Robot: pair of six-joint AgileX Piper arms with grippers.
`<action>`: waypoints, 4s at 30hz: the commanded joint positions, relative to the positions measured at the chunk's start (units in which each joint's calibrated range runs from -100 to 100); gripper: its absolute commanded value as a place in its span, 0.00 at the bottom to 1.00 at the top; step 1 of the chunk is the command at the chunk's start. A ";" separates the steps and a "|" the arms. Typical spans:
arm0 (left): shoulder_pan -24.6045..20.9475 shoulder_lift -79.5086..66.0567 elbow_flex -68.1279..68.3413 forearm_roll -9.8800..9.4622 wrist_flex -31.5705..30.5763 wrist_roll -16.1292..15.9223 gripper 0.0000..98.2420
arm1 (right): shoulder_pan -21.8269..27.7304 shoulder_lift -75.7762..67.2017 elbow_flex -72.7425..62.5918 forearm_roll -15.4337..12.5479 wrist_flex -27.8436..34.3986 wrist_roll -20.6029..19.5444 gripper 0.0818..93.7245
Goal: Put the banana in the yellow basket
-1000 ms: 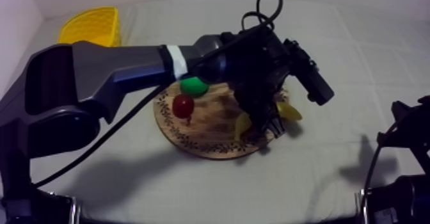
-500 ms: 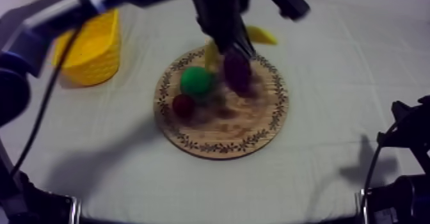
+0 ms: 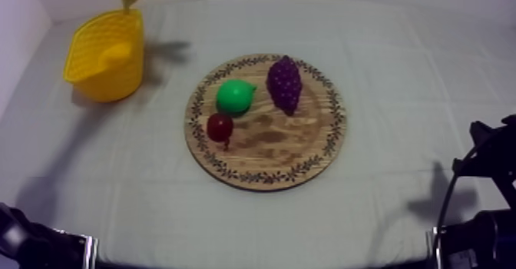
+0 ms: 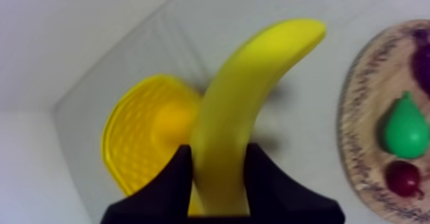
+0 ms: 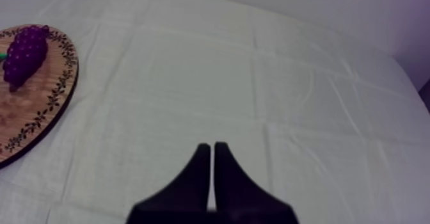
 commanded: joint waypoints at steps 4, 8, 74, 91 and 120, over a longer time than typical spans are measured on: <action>-7.99 1.27 4.50 -0.02 -4.78 0.07 0.28 | 0.00 -0.02 -0.03 0.01 0.02 0.00 0.00; -10.61 2.94 6.49 -0.01 -8.09 0.32 0.28 | 0.00 -0.02 -0.03 0.01 0.02 0.00 0.00; -9.89 -49.78 73.49 16.37 -60.39 -1.49 0.00 | 0.00 -0.02 -0.03 0.01 0.02 0.00 0.00; -19.97 -96.71 107.26 27.06 -58.43 -7.46 0.00 | 0.00 -0.02 -0.03 0.01 0.02 0.00 0.00; -16.13 -117.96 114.33 24.97 -47.38 0.80 0.00 | 0.00 -0.02 -0.03 0.01 0.02 0.00 0.00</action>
